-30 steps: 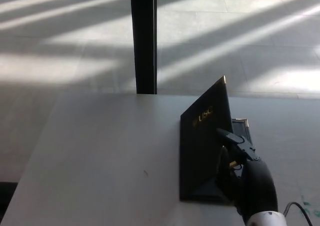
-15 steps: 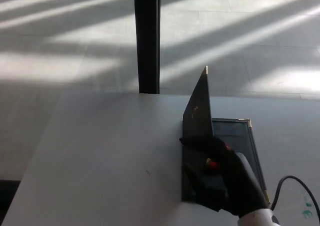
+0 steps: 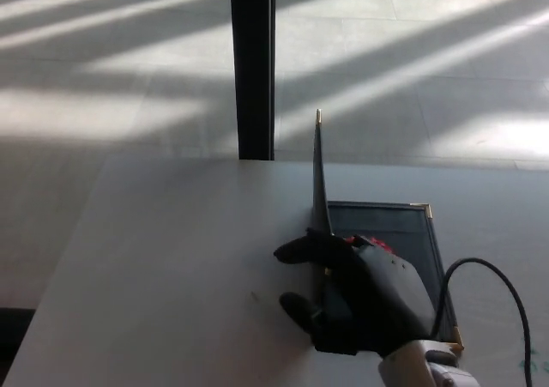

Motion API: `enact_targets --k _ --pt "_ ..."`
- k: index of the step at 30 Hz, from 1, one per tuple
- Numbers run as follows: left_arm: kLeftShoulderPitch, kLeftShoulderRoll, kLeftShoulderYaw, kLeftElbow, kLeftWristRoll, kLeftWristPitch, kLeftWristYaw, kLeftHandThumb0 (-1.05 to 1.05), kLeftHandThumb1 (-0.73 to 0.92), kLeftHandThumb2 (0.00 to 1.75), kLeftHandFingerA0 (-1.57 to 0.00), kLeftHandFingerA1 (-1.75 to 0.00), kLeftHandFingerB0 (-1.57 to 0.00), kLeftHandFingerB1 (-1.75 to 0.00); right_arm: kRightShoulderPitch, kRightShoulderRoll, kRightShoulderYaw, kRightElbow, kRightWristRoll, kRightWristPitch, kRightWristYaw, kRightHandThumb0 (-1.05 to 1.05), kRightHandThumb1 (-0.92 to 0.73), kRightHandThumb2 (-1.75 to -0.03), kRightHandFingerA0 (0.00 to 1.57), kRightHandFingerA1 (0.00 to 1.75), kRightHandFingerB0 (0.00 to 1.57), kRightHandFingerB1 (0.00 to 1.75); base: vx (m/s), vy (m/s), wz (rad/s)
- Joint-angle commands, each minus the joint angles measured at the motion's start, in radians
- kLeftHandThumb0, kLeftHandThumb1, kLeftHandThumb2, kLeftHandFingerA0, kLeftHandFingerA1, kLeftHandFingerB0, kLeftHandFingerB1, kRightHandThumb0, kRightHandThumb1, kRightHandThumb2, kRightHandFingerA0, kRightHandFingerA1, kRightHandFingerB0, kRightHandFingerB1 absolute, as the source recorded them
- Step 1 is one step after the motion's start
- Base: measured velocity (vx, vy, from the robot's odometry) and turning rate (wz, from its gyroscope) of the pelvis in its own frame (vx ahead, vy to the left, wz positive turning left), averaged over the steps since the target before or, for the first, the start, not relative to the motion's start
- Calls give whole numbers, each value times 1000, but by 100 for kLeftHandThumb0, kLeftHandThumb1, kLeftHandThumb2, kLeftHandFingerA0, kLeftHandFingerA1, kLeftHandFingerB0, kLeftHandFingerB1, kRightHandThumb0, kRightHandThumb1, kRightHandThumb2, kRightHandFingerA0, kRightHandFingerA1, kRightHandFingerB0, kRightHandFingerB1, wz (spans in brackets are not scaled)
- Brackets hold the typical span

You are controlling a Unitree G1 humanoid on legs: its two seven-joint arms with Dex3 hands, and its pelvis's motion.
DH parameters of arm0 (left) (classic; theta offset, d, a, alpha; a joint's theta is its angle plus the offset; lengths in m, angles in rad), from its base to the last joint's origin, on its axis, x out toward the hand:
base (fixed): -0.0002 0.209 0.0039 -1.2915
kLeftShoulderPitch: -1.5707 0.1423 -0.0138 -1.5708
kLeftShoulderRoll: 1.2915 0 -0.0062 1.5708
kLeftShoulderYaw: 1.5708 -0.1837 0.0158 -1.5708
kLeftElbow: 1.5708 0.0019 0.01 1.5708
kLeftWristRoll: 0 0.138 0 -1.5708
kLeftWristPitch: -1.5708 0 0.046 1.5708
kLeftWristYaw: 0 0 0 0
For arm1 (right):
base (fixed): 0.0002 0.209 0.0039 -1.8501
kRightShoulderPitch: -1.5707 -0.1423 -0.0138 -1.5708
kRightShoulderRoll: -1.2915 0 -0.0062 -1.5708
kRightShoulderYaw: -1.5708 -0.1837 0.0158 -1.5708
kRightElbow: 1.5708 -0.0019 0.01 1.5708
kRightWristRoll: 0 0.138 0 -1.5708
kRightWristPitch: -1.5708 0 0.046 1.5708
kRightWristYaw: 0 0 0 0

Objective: There is a diary kept infront of the robot and the robot uses its right hand to grab its cover and puses it to the left to open it.

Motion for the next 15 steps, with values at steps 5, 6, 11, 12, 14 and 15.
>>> enact_targets --k 5,6,11,12,14,15 --pt "-61 76 -47 10 46 6 24 -83 92 98 -42 -96 -37 -82 -398 -11 434 250 -643 -41 372 -62 -46 -91 84 75 74 69 0 0 0" --pt "-62 75 -52 9 50 6 21 -82 92 97 -42 -97 -36 -80 -402 -7 437 251 -639 -34 373 -61 -60 -58 84 61 76 54 0 0 0" --pt "-87 72 -76 14 61 7 14 -82 92 96 -43 -100 -38 -85 -476 73 490 336 -636 -38 344 -59 -44 -89 86 73 81 70 0 0 0" --pt "-96 70 -77 20 59 4 14 -84 92 94 -46 -104 -40 -86 -500 123 512 373 -634 -24 353 -64 -47 -92 87 72 79 69 0 0 0" --pt "-104 65 -85 17 62 4 16 -84 92 95 -45 -103 -39 -87 -536 170 545 416 -638 -23 371 -61 -45 -91 88 71 80 70 0 0 0" --pt "-109 63 -90 17 63 8 15 -79 92 98 -41 -113 -34 -92 -543 192 552 430 -617 -34 373 -60 -41 -86 87 72 79 70 0 0 0"
